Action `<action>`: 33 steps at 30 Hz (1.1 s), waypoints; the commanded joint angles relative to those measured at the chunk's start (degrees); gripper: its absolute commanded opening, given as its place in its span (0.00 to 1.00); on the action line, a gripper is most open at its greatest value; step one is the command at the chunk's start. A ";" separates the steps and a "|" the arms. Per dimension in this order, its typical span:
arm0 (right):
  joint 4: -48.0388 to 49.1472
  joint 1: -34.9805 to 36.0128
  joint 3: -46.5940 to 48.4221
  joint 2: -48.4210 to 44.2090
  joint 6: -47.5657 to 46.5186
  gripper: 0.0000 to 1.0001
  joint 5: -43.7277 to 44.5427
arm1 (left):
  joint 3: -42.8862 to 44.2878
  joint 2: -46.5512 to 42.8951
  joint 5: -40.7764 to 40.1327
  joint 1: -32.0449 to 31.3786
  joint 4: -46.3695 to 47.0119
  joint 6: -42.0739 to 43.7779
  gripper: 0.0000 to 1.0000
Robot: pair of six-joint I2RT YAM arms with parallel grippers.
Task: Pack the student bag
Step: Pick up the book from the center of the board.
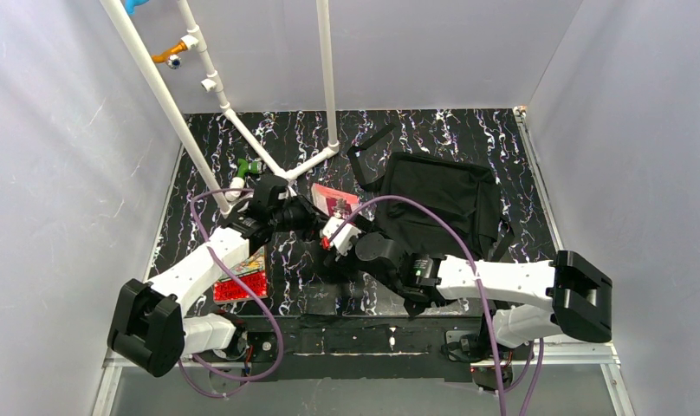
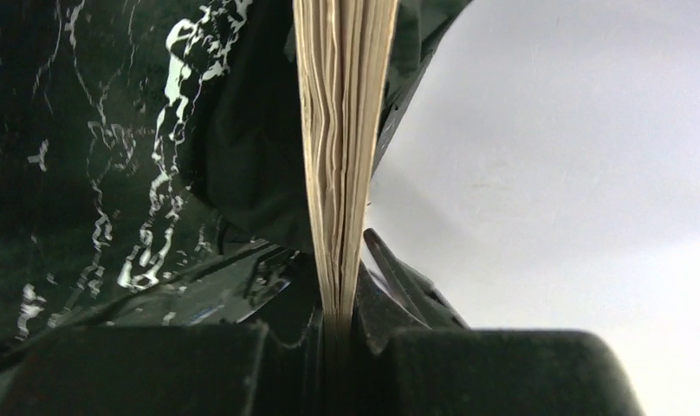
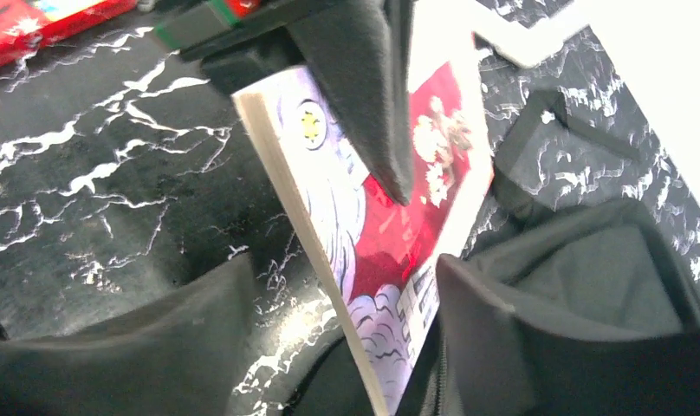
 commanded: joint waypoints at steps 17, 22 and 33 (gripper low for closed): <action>-10.89 -32.57 9.96 -7.18 41.71 0.98 -57.39 | 12.44 -2.67 20.60 7.24 -21.94 57.76 0.00; 12.91 -43.78 0.94 -6.95 63.98 0.99 -73.28 | 10.89 -5.89 27.97 7.15 -16.44 54.19 0.00; 42.71 -45.96 -4.03 -4.12 82.54 0.71 -77.74 | 7.48 -8.71 39.60 6.68 -1.36 47.08 0.00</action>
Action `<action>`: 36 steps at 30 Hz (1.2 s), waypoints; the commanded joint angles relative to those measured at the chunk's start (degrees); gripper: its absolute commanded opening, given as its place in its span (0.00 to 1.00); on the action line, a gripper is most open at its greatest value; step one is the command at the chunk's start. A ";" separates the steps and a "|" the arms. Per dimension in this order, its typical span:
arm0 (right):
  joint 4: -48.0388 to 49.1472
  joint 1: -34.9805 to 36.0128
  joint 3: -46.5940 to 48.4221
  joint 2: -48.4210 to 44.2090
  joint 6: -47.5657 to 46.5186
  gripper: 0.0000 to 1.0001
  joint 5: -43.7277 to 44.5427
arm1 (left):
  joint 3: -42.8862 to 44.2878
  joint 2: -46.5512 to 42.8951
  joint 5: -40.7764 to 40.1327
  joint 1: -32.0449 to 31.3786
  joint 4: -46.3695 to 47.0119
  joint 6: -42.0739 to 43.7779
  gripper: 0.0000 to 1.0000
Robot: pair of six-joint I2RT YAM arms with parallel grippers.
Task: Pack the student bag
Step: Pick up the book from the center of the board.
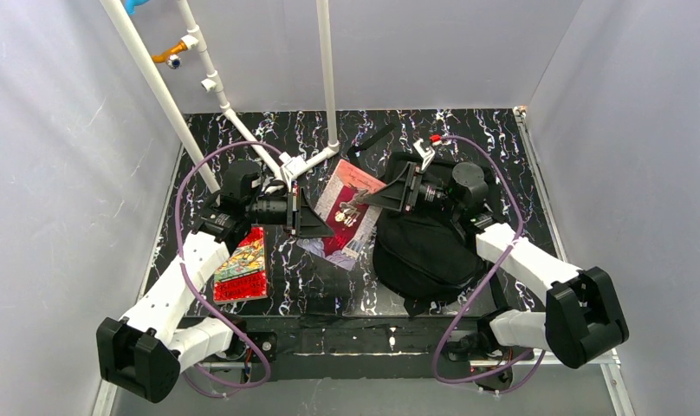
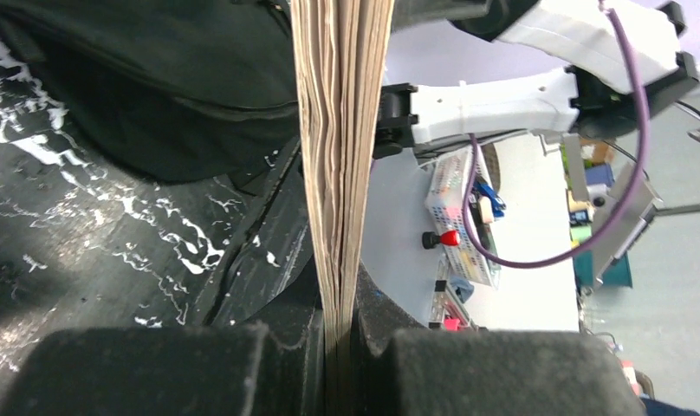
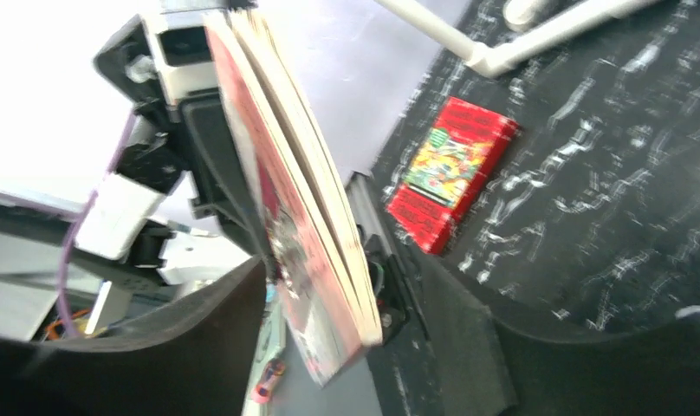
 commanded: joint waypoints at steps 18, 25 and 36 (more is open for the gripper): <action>51.50 0.44 -7.08 7.65 35.42 0.01 20.80 | -12.28 -16.51 -35.22 -0.76 22.41 -37.75 0.98; 50.59 2.71 -4.24 10.06 36.16 0.01 24.43 | -16.51 -16.35 -38.24 -3.40 31.99 -43.34 0.98; 32.87 9.00 -5.36 6.40 26.21 0.08 28.80 | -20.91 -20.31 -50.18 -8.75 36.21 -37.37 0.00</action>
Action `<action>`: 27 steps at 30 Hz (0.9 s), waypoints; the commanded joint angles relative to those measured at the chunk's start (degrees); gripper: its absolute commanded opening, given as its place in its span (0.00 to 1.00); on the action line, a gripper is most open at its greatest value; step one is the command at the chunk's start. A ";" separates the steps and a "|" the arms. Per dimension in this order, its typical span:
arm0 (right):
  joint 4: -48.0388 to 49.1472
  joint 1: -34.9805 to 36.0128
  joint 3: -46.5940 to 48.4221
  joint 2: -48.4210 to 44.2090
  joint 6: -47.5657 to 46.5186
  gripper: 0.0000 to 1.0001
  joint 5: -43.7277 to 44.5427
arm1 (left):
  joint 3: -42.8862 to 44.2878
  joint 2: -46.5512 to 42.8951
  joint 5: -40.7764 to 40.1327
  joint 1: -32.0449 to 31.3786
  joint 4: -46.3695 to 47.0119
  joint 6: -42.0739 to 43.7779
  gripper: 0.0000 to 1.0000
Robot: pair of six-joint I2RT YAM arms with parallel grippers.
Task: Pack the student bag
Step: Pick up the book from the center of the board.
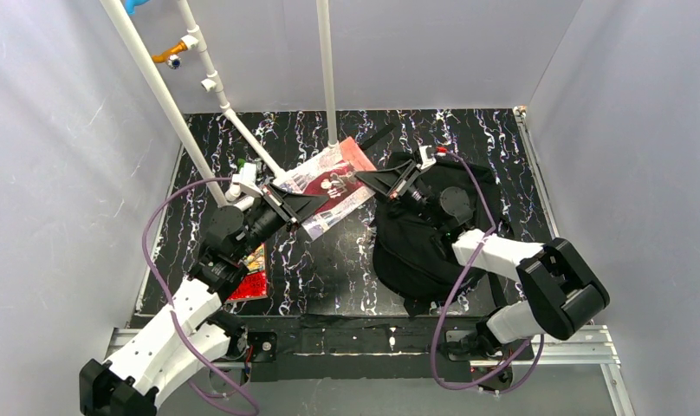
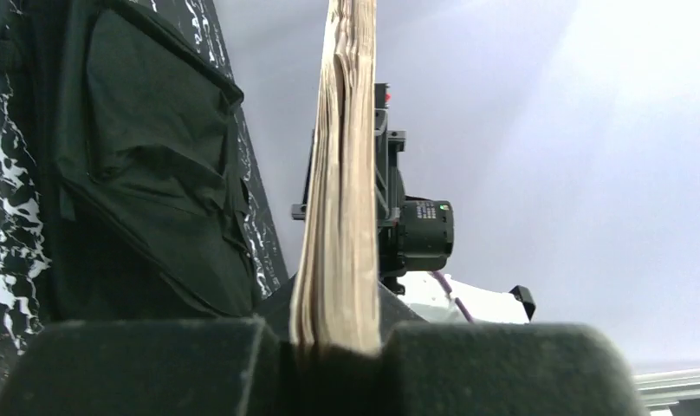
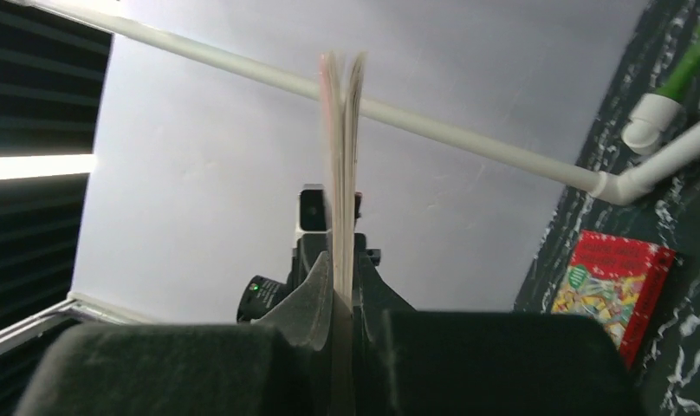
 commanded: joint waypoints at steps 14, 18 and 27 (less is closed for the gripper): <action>-111.74 7.63 25.23 -12.49 -90.75 0.98 18.56 | 13.22 -7.97 -33.06 -0.16 -54.34 15.55 0.00; -112.06 20.41 25.81 -11.81 -91.19 0.98 33.35 | 13.77 -4.51 -29.69 -0.17 -53.05 14.49 0.00; -119.39 22.75 30.31 -0.50 -87.42 0.98 51.94 | 11.46 -0.89 -21.14 -0.14 -51.47 10.56 0.00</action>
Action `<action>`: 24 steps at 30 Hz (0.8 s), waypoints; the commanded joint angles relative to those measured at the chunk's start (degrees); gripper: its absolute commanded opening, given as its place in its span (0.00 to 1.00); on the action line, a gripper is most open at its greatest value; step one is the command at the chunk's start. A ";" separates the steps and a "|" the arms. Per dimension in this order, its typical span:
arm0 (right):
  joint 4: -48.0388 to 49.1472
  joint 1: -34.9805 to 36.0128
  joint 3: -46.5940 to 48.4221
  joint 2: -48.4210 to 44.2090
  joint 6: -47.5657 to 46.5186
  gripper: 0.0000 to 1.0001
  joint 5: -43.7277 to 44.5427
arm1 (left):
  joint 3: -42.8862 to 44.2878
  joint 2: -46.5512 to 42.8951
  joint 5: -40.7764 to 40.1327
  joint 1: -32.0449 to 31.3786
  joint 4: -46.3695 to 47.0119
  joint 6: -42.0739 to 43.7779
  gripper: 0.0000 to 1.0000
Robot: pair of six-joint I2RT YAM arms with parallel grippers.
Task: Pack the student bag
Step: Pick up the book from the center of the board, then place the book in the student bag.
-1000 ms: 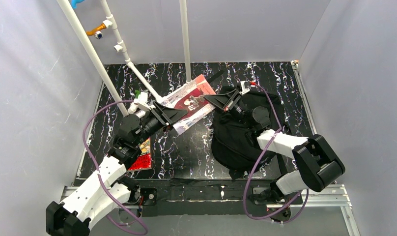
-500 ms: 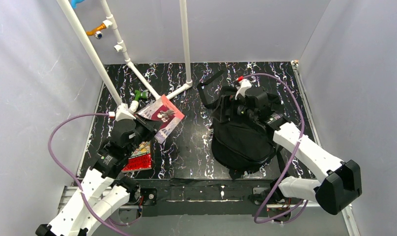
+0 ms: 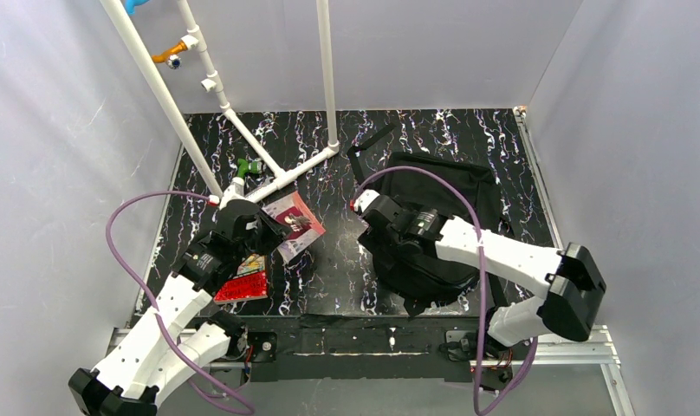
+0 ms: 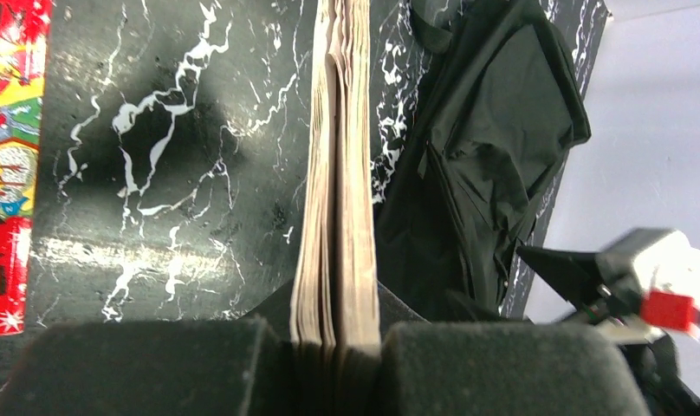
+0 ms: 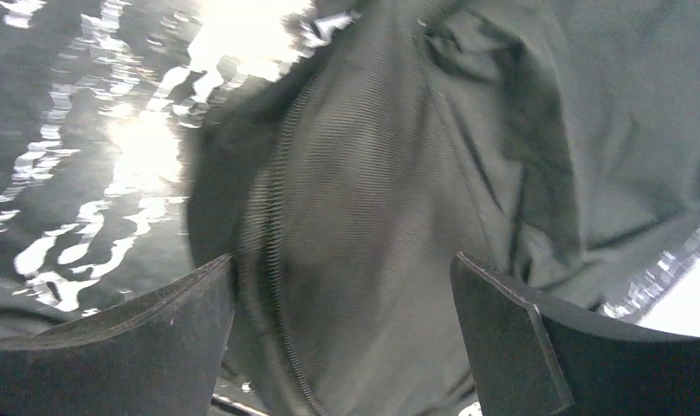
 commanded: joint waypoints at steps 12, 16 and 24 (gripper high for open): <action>1.19 0.19 -4.10 -6.84 2.06 0.81 17.87 | -0.80 1.25 7.38 0.20 1.78 -3.61 0.00; -2.06 0.26 -4.31 -1.88 4.13 0.84 18.21 | -0.39 1.72 8.42 0.21 1.84 -3.88 0.00; -4.79 0.24 -1.79 2.63 6.29 0.42 23.67 | -0.97 -0.41 11.54 0.25 1.54 -5.18 0.00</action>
